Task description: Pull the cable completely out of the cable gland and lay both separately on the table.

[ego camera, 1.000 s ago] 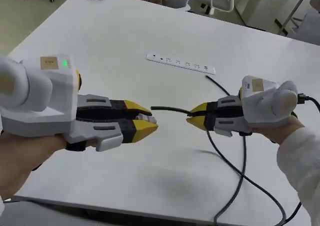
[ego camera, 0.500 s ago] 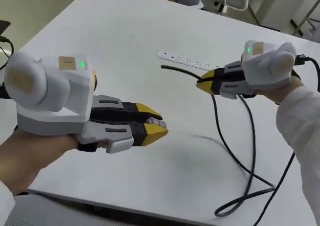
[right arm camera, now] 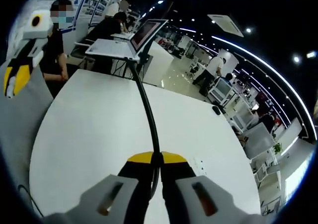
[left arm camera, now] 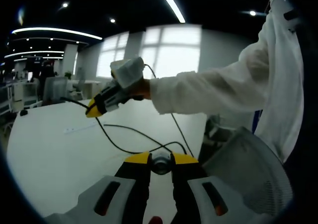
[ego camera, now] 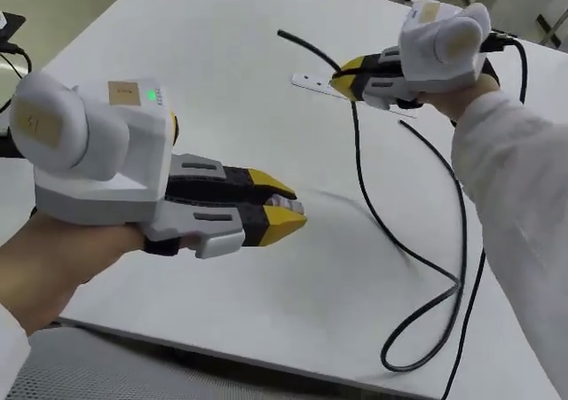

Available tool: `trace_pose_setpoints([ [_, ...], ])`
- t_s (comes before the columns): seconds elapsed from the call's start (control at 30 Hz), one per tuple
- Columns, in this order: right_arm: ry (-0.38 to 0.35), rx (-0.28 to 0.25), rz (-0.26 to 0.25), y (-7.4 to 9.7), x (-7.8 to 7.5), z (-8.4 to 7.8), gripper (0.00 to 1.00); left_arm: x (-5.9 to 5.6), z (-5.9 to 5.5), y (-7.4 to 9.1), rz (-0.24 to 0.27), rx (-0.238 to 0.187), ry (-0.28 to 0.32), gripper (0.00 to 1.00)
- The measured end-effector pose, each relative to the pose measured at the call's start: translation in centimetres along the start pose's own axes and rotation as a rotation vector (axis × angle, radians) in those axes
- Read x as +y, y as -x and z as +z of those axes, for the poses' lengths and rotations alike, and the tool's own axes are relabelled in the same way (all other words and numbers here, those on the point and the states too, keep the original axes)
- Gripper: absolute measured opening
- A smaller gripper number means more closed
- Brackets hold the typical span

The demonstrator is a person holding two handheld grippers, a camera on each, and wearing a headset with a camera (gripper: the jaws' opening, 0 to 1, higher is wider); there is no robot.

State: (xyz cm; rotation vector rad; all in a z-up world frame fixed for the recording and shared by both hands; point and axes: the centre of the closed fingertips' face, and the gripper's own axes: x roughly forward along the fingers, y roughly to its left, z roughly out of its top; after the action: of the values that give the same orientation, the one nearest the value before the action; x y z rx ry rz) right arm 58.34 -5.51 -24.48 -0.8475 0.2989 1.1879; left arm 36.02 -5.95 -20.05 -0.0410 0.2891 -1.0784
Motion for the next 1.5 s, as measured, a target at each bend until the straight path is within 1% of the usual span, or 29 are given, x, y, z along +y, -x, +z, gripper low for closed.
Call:
trace_pose_setpoints([
  [0.03, 0.013, 0.022, 0.012, -0.7, 0.3, -0.4, 0.03, 0.1, 0.0, 0.0, 0.002, 0.0, 0.002, 0.17],
  [0.07, 0.035, 0.056, 0.034, -1.9, 1.0, -1.0, 0.03, 0.2, 0.0, 0.0, 0.005, -0.001, 0.007, 0.17],
  [0.13, 0.056, 0.106, 0.071, -3.6, 2.0, -1.9, 0.03, 0.3, -0.1, 0.1, 0.01, -0.001, 0.015, 0.17],
  [0.2, 0.099, 0.177, 0.12, -6.0, 3.4, -3.2, 0.03, 0.7, -0.2, 0.1, 0.02, 0.001, 0.026, 0.17],
  [0.27, 0.118, 0.213, 0.166, -7.5, 4.7, -4.0, 0.03, 0.9, -0.3, 0.2, 0.025, 0.001, 0.037, 0.17],
  [0.33, 0.125, 0.227, 0.196, -8.8, 5.6, -4.6, 0.04, 1.1, -0.4, 0.2, 0.034, 0.003, 0.044, 0.17],
  [0.37, 0.114, 0.242, 0.205, -9.7, 6.0, -5.0, 0.04, 1.3, -0.5, 0.3, 0.041, 0.004, 0.049, 0.17],
  [0.4, 0.086, 0.261, 0.216, -10.3, 6.6, -5.6, 0.04, 1.5, -0.5, 0.3, 0.047, 0.003, 0.058, 0.17],
  [0.5, 0.054, 0.284, 0.227, -11.8, 7.2, -6.5, 0.04, 2.0, -0.6, 0.5, 0.064, 0.001, 0.074, 0.17],
  [0.57, 0.044, 0.295, 0.241, -12.6, 7.7, -7.1, 0.04, 2.4, -0.8, 0.6, 0.076, 0.002, 0.085, 0.17],
  [0.63, 0.045, 0.307, 0.262, -13.0, 8.3, -7.5, 0.05, 2.7, -0.9, 0.7, 0.083, 0.003, 0.096, 0.17],
  [0.73, 0.029, 0.318, 0.271, -13.3, 8.8, -8.0, 0.05, 3.0, -1.1, 0.7, 0.096, 0.011, 0.107, 0.17],
  [0.77, 0.031, 0.282, 0.25, -13.5, 8.3, -7.7, 0.05, 3.0, -1.2, 0.7, 0.097, 0.011, 0.109, 0.17],
  [0.8, -0.03, 0.277, 0.241, -13.8, 8.2, -8.0, 0.05, 3.1, -1.2, 0.7, 0.102, 0.011, 0.109, 0.17],
  [0.83, -0.049, 0.278, 0.245, -13.8, 8.2, -8.2, 0.05, 3.2, -1.2, 0.8, 0.103, 0.01, 0.11, 0.17],
  [0.93, -0.056, 0.274, 0.253, -14.3, 7.9, -8.6, 0.05, 3.3, -1.2, 0.7, 0.105, 0.011, 0.118, 0.17],
  [1.03, -0.082, 0.268, 0.243, -14.6, 7.8, -8.7, 0.06, 3.3, -1.2, 0.7, 0.107, 0.009, 0.12, 0.17],
  [1.1, -0.113, 0.264, 0.227, -14.8, 7.6, -8.8, 0.07, 3.4, -1.2, 0.7, 0.108, 0.011, 0.121, 0.17],
  [1.2, -0.131, 0.262, 0.222, -14.3, 7.8, -8.6, 0.09, 3.4, -1.3, 0.7, 0.11, 0.016, 0.122, 0.17],
  [1.27, -0.176, 0.212, 0.212, -13.8, 7.8, -7.4, 0.11, 3.4, -1.4, 0.6, 0.112, 0.02, 0.118, 0.17],
  [1.3, -0.197, 0.178, 0.198, -13.5, 7.5, -6.6, 0.13, 3.3, -1.4, 0.6, 0.113, 0.022, 0.117, 0.17],
  [1.33, -0.203, 0.158, 0.184, -12.9, 7.3, -6.0, 0.14, 3.3, -1.4, 0.6, 0.114, 0.023, 0.115, 0.17],
  [1.37, -0.212, 0.126, 0.167, -12.3, 6.9, -5.1, 0.16, 3.3, -1.5, 0.6, 0.116, 0.025, 0.114, 0.17],
  [1.4, -0.228, 0.093, 0.161, -11.5, 6.7, -4.3, 0.17, 3.3, -1.5, 0.6, 0.118, 0.026, 0.113, 0.17],
  [1.43, -0.266, 0.048, 0.154, -10.5, 6.4, -3.2, 0.18, 3.5, -1.7, 0.6, 0.129, 0.033, 0.11, 0.17],
  [1.47, -0.275, 0.033, 0.149, -10.0, 6.3, -2.9, 0.19, 3.6, -1.7, 0.6, 0.135, 0.036, 0.107, 0.17],
  [1.5, -0.277, -0.022, 0.13, -8.2, 5.8, -1.6, 0.2, 3.9, -1.9, 0.7, 0.151, 0.042, 0.104, 0.17],
])
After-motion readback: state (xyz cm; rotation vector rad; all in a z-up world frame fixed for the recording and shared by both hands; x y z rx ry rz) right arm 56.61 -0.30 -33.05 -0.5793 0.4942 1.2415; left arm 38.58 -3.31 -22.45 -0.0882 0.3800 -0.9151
